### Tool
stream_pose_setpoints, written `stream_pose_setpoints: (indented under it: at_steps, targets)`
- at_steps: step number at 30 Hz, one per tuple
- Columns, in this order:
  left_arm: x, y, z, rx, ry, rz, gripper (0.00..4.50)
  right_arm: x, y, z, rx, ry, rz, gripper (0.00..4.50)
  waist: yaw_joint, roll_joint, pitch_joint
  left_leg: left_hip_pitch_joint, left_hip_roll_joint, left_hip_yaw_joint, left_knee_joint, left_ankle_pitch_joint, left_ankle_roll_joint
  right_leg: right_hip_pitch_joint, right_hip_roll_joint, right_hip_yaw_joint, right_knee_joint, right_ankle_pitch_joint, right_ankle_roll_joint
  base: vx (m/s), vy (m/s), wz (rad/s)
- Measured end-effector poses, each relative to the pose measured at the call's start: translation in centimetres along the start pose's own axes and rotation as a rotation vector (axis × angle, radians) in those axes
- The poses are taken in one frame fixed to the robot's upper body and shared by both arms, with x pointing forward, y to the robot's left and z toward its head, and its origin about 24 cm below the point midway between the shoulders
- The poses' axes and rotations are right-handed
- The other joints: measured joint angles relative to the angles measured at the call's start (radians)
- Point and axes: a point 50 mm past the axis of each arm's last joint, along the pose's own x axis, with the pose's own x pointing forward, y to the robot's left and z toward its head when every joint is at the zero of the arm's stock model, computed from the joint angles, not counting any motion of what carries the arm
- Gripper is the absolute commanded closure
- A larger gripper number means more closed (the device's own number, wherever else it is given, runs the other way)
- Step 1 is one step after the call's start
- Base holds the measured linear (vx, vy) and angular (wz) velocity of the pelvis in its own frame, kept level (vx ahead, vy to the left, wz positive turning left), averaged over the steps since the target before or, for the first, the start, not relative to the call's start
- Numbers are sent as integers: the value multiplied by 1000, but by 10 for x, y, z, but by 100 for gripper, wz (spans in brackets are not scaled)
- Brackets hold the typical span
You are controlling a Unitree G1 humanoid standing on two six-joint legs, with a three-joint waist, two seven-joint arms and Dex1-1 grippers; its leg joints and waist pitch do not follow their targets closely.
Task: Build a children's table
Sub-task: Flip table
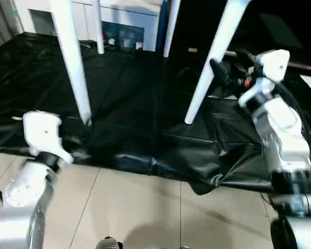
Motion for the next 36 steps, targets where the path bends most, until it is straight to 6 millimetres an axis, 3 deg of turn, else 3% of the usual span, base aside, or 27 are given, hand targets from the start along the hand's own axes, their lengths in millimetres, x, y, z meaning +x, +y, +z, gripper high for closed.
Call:
stream_pose_setpoints:
  at_steps: [3,5,8,9,10,11,12,13,14,15,17,18,20,24,36]
  targets:
    - [-2,-8,0,-3,8,-34,114,1,-5,1,6,-13,-41,67,-1,0,0,2,2,-6,-1,0,0,7,-3,-17,-14,0,0,0,0,0]
    - [-4,-9,-2,-10,28,-34,114,3,-6,-3,7,-4,-58,67,-9,2,1,8,3,-9,-1,0,0,18,-4,-22,-21,0,0,0,0,0]
    - [-5,-17,-5,-16,55,-67,114,13,-12,-11,35,38,-114,67,-24,8,5,9,4,-6,-6,0,0,20,-4,-25,-17,-3,-1,-36,-1,-1]
    - [-4,-20,-6,-18,66,-83,114,18,-14,-14,51,50,-128,67,-22,12,8,7,4,2,-9,0,0,15,-7,-23,12,-29,-10,-107,-2,-3]
    - [-3,-24,-6,-19,70,-101,114,21,-19,-18,68,73,-146,67,-13,7,7,7,5,25,-11,0,0,9,-14,-16,72,-72,-26,-111,-52,7]
    - [-1,-27,-3,-16,56,-116,114,23,-25,-18,78,87,-168,67,14,-26,-3,12,2,62,-2,-1,-1,-2,-26,21,133,-109,6,32,-141,11]
    - [-2,-28,-1,-22,51,-115,114,25,-27,-16,77,82,-169,67,26,-29,-3,0,4,57,33,-23,-10,-20,-21,32,143,-105,13,32,-141,11]
    - [-4,-29,-2,-25,56,-114,114,27,-26,-17,86,87,-166,67,34,-23,-5,0,4,47,50,-48,-17,-25,-20,34,147,-105,13,116,-122,-16]
    - [-5,-30,-5,-30,78,-118,114,37,-20,-22,130,126,-123,67,47,-2,-10,-2,-21,-34,88,-54,-13,-29,-13,23,148,-104,11,0,0,0]
    - [-2,-31,-2,-27,67,-129,114,40,-17,-25,153,148,-95,67,50,1,-7,5,-21,-43,73,-60,-36,-36,-14,11,140,-98,3,0,0,0]
    - [-1,-32,0,-28,63,-133,114,43,-9,-32,182,186,-51,67,49,4,-6,3,-5,-32,54,-54,-36,-31,4,11,107,-72,-20,-73,-39,12]
    - [-2,-31,2,-26,62,-130,114,46,-3,-32,189,191,-20,67,53,4,-6,0,-3,-32,52,-54,-36,-29,4,7,90,-43,-24,-60,-26,2]
    - [-2,-32,3,-30,64,-126,114,49,-2,-30,190,192,-2,67,54,5,-5,0,-2,-30,49,-54,-36,-27,4,6,83,-33,-23,0,0,0]
    - [-4,-40,10,-33,40,-138,114,58,-3,-20,149,182,-6,67,56,-6,-5,2,-2,-29,30,-54,-36,-26,2,0,64,-33,-22,0,0,0]
    - [-15,-42,5,-22,98,-138,114,62,-5,-20,142,212,-74,67,65,-14,-6,5,-1,-28,28,-53,-38,-22,2,0,62,-28,-19,4,0,0]
